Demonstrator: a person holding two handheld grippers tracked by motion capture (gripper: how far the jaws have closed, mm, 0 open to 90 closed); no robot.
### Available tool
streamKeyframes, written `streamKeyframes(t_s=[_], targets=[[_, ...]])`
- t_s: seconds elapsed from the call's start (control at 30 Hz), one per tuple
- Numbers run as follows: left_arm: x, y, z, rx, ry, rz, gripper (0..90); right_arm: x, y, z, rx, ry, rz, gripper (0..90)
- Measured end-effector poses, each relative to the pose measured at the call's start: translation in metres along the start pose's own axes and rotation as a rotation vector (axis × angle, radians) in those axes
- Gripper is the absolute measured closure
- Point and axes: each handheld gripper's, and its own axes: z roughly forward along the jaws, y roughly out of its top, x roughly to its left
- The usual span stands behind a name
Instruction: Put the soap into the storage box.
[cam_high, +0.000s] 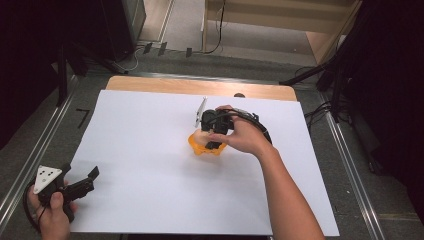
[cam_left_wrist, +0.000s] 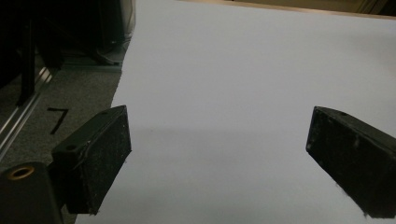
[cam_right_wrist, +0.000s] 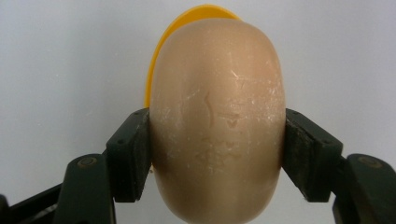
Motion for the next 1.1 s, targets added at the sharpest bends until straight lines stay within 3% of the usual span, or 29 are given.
streamKeyframes(t_s=[0.37, 0.4, 0.53, 0.73, 0.97, 1.1], targets=[[0.0, 0.0, 0.0, -0.001, 0.001, 0.0, 7.4, -0.003, -0.006, 0.004, 0.02, 0.013, 0.004, 33.1], [0.0, 0.0, 0.0, -0.001, 0.0, -0.001, 7.4, -0.003, -0.008, 0.004, 0.024, 0.02, 0.023, 33.5], [0.0, 0.0, 0.0, -0.001, 0.001, -0.001, 7.4, -0.004, -0.008, -0.004, -0.04, 0.023, 0.043, 34.0], [0.0, 0.0, 0.0, -0.002, 0.001, 0.0, 7.4, 0.0, -0.012, -0.01, -0.045, -0.007, 0.043, 30.7], [0.0, 0.0, 0.0, -0.003, 0.001, 0.0, 7.4, 0.005, -0.029, -0.019, -0.112, -0.015, 0.112, 25.3], [0.0, 0.0, 0.0, -0.001, 0.001, 0.001, 7.4, 0.011, -0.044, -0.024, -0.155, -0.026, 0.114, 21.6]])
